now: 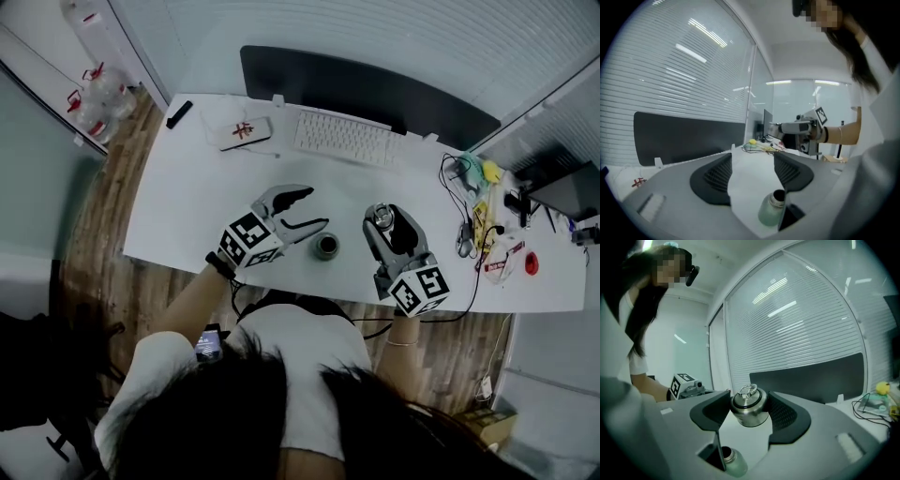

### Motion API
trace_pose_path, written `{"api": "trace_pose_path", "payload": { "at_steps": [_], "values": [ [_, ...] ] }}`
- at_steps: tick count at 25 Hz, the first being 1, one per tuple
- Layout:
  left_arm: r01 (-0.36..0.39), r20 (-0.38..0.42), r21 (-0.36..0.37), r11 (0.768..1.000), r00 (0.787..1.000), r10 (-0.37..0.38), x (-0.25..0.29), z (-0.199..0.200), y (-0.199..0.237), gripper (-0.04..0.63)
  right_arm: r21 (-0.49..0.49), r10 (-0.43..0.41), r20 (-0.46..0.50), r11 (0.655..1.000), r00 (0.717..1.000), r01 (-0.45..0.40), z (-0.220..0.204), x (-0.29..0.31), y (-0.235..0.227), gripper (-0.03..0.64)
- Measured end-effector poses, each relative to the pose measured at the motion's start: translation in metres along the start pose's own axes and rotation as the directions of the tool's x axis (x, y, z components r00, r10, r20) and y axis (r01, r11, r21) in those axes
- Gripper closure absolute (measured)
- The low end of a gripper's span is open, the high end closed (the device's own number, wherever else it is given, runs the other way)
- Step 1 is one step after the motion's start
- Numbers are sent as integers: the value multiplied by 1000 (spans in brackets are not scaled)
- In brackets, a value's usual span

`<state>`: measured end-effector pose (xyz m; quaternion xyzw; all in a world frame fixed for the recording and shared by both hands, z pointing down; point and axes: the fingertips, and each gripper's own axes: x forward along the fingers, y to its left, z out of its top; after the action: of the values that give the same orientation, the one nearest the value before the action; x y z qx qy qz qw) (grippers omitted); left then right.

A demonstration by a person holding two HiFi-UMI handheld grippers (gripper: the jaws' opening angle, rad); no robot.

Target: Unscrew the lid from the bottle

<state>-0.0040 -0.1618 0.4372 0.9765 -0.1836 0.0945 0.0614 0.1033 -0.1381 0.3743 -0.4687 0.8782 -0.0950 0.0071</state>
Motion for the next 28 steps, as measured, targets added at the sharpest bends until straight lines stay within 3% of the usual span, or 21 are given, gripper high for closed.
{"api": "trace_pose_path", "payload": {
  "at_steps": [6, 12, 18, 28],
  "values": [
    [-85, 72, -42, 995, 993, 88, 1, 28, 1, 297, 4, -126, 44, 992, 991, 126, 22, -6, -4, 365],
    [-193, 110, -108, 975, 973, 204, -5, 41, 4, 339, 7, -220, 82, 976, 972, 220, 34, -16, -11, 365],
    [-269, 98, -81, 960, 956, 276, -15, 45, 2, 423, -4, -236, 89, 971, 968, 238, 34, -22, -10, 365],
    [-348, 112, -102, 932, 927, 358, -29, 39, 2, 535, -9, -210, 71, 977, 975, 211, 23, -23, -1, 365]
  ]
}}
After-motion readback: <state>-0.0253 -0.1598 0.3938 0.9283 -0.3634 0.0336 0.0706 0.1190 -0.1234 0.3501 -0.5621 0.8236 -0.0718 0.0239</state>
